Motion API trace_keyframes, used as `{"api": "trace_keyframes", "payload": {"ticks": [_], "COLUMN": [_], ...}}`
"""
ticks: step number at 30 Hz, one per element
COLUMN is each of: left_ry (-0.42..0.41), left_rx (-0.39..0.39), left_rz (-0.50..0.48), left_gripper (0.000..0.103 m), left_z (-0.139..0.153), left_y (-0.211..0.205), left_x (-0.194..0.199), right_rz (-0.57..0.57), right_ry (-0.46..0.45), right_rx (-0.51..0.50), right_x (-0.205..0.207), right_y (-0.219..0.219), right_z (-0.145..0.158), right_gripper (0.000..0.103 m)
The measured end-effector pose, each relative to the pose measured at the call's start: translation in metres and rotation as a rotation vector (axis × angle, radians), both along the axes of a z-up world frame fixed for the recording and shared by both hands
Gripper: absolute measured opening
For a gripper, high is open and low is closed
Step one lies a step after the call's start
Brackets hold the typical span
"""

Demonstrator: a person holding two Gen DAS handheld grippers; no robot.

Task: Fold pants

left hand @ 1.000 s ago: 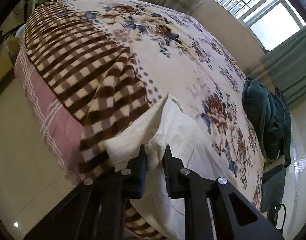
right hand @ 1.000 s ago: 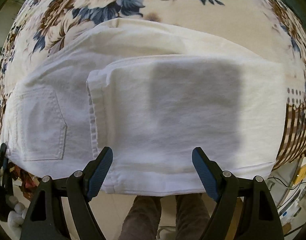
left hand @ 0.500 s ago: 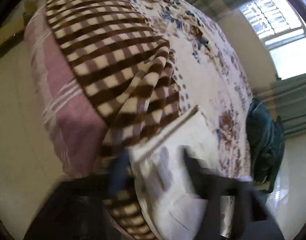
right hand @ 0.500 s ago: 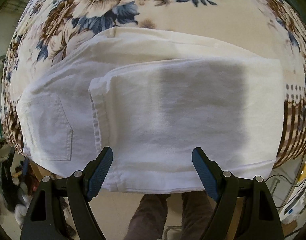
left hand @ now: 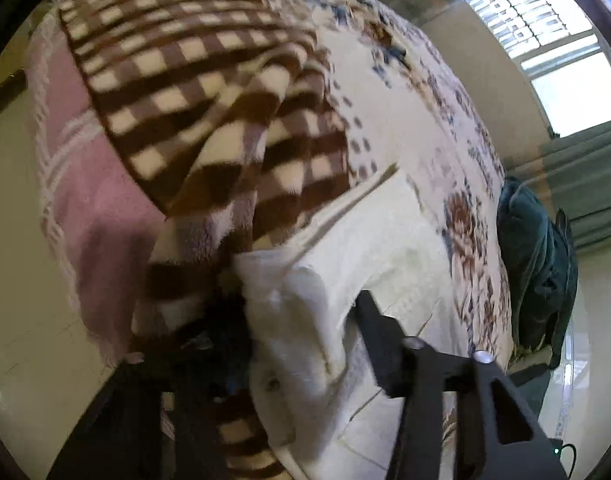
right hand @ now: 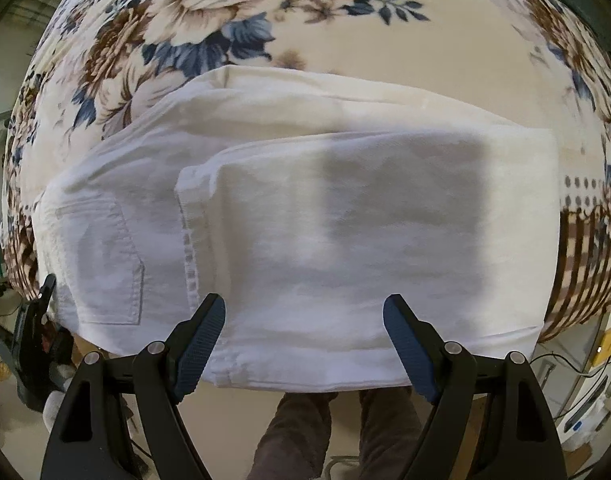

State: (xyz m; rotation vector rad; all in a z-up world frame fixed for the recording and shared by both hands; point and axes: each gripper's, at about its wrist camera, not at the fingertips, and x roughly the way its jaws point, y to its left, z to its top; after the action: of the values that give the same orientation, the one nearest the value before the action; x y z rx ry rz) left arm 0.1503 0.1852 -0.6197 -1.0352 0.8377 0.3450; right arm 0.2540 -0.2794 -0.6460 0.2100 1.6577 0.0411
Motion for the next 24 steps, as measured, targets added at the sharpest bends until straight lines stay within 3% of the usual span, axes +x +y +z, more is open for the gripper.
{"api": "trace_keyframes", "payload": {"ticks": [3, 7, 10, 11, 13, 19, 24], "left_ry": [-0.059, -0.076, -0.096, -0.111, -0.141, -0.244, -0.368], "left_rx": [-0.005, -0.134, -0.151, -0.116, -0.011, 0.081, 0.188], "left_rz": [-0.007, 0.011, 0.025, 0.014, -0.031, -0.110, -0.311], "left_gripper": [0.040, 0.045, 0.043, 0.029, 0.020, 0.016, 0.016], "left_z": [0.003, -0.029, -0.036, -0.028, -0.004, 0.071, 0.152], "left_y": [-0.002, 0.011, 0.014, 0.012, 0.001, -0.036, -0.115], "left_x": [-0.004, 0.006, 0.014, 0.016, 0.020, 0.018, 0.016], "right_rz": [-0.001, 0.001, 0.003, 0.005, 0.001, -0.059, -0.118], "right_ry": [0.008, 0.003, -0.009, -0.015, -0.024, -0.052, -0.066], "right_rx": [0.005, 0.016, 0.019, 0.016, 0.011, 0.047, 0.068], "right_x": [-0.002, -0.002, -0.001, -0.001, -0.001, -0.008, -0.020], "right_y": [0.001, 0.002, 0.001, -0.001, -0.008, -0.050, -0.105], "right_z": [-0.004, -0.004, 0.000, 0.000, 0.002, 0.012, 0.021], "right_gripper": [0.084, 0.084, 0.084, 0.084, 0.083, 0.084, 0.083]}}
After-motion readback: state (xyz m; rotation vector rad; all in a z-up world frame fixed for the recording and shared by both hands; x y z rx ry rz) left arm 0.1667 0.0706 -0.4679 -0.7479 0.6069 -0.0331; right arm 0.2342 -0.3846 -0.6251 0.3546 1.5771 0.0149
